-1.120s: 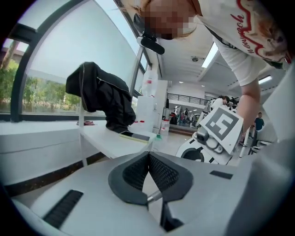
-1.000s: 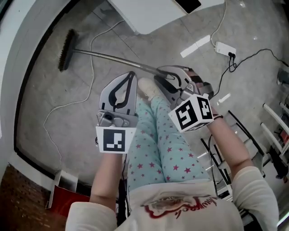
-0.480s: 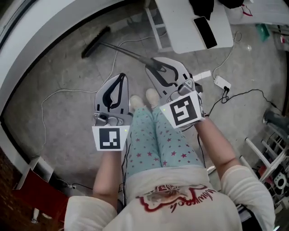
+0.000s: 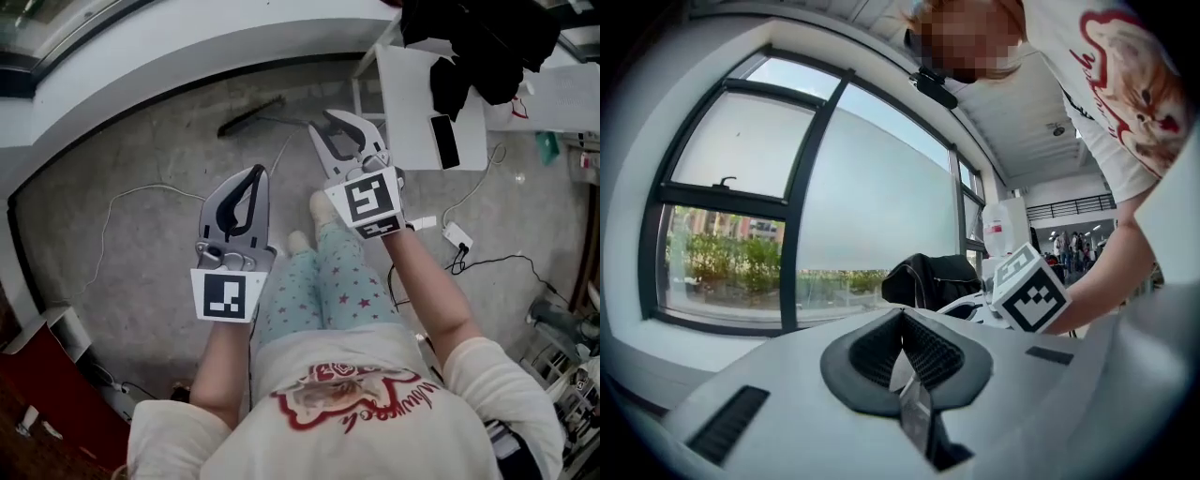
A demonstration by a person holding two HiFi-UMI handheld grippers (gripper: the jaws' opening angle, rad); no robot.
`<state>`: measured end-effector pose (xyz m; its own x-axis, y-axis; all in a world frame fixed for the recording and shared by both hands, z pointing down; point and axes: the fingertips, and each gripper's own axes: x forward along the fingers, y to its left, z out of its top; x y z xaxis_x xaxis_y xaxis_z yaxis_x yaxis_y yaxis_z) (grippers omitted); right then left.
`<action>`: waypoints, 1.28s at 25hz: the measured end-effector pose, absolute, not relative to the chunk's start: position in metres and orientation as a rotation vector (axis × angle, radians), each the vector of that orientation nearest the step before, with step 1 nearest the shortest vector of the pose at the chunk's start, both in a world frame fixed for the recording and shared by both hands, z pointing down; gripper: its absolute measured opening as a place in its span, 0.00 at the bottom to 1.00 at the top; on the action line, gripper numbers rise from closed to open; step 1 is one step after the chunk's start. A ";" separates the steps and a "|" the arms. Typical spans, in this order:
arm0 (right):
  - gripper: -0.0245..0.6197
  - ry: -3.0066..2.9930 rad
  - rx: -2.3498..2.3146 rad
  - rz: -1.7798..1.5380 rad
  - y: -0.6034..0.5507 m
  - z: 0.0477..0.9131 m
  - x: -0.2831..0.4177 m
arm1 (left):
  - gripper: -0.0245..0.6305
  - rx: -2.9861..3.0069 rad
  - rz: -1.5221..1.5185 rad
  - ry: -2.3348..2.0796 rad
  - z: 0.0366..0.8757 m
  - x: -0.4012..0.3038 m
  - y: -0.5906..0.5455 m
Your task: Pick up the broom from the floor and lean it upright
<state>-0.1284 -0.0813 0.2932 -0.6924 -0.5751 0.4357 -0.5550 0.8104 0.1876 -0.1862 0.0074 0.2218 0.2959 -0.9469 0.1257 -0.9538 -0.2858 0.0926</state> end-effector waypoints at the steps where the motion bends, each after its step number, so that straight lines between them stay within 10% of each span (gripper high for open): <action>1: 0.19 -2.520 0.848 -0.057 -0.088 0.288 -0.136 | 0.07 2.409 0.070 -1.807 0.216 -0.194 0.004; 32: 0.18 -2.749 0.823 -0.005 -0.390 0.237 -0.300 | 0.07 2.173 0.100 -2.061 0.206 -0.345 -0.291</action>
<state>-0.3001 -0.3904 0.2370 -0.8018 -0.5401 0.2558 -0.5391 0.8384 0.0805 -0.3451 -0.2906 0.2064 0.0562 -0.9874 0.1477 -0.9971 -0.0480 0.0589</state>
